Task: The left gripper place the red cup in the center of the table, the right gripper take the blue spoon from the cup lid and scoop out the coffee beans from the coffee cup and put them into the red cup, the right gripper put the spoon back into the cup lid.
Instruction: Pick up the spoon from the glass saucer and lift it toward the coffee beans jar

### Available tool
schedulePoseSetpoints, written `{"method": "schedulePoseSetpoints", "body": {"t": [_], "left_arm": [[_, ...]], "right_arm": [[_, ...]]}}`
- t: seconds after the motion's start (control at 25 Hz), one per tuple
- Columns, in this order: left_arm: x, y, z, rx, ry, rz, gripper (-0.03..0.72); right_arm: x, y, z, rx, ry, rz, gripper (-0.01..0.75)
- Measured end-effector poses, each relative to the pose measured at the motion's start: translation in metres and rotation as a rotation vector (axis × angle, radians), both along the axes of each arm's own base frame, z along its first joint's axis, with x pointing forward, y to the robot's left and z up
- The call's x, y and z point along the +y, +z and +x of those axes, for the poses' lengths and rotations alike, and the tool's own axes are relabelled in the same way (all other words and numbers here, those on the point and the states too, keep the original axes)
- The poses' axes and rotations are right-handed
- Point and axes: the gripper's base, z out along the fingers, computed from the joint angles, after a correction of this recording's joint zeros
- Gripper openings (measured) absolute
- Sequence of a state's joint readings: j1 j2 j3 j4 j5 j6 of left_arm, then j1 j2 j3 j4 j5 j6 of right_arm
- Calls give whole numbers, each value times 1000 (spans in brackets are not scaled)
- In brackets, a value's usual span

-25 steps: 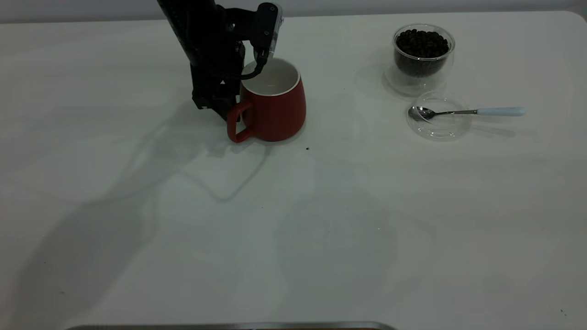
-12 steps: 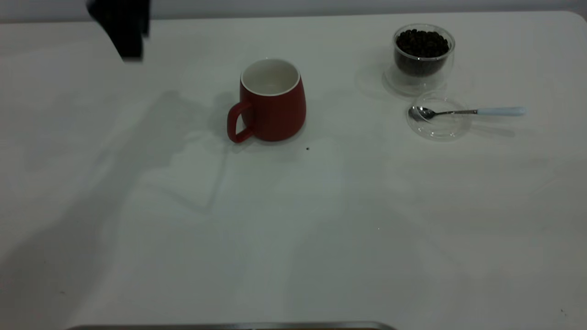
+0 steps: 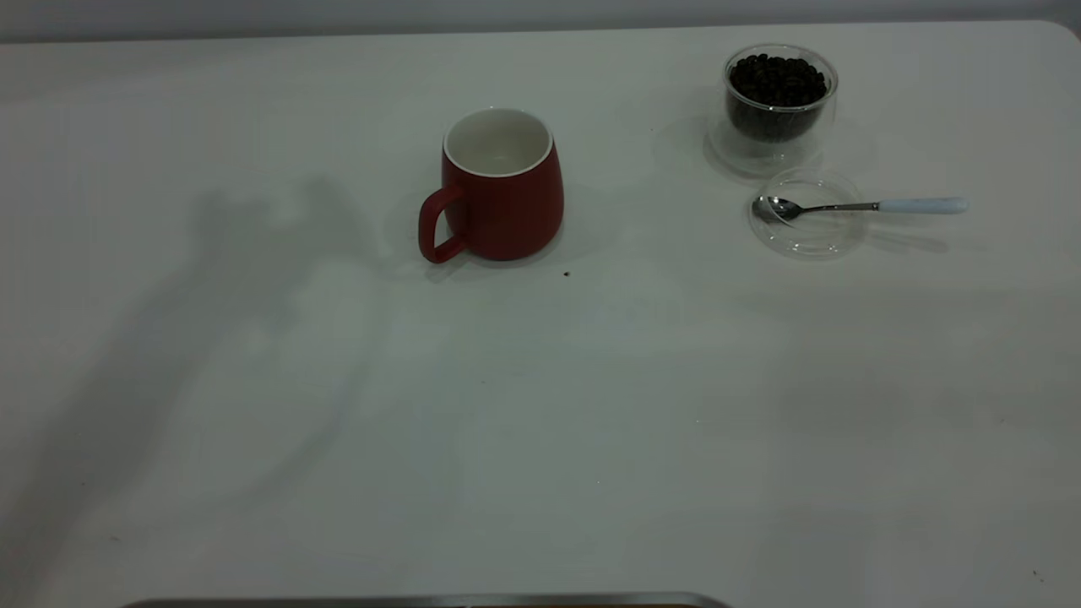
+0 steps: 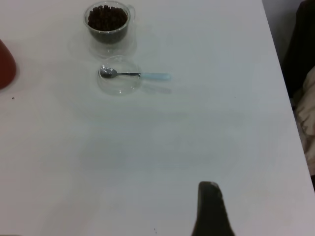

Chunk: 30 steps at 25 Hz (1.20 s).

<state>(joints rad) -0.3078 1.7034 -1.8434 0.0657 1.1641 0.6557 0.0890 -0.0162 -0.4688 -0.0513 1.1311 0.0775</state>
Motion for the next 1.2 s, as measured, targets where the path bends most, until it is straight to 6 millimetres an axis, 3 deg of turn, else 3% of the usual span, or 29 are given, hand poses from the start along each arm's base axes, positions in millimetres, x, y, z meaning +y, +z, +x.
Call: {"method": "schedulePoseSetpoints", "body": {"t": [0.2,0.32,0.48,0.76,1.04,1.2], "left_arm": [[21,71,-66,-182,194,-198,587],[35,88,-109,-237,236,-258,587],[54,83,-169,-253,288,-310,587],[76,6,-238,-126,389,-312,587],[89,-83,-279,28,539,-307,587],[94,-119,-297,59,575,-307,587]], "right_arm": [[0,0,0,0,0,0,548],[0,0,0,0,0,0,548],[0,0,0,0,0,1,548],[0,0,0,0,0,1,548],[0,0,0,0,0,1,548],[0,0,0,0,0,1,548]]}}
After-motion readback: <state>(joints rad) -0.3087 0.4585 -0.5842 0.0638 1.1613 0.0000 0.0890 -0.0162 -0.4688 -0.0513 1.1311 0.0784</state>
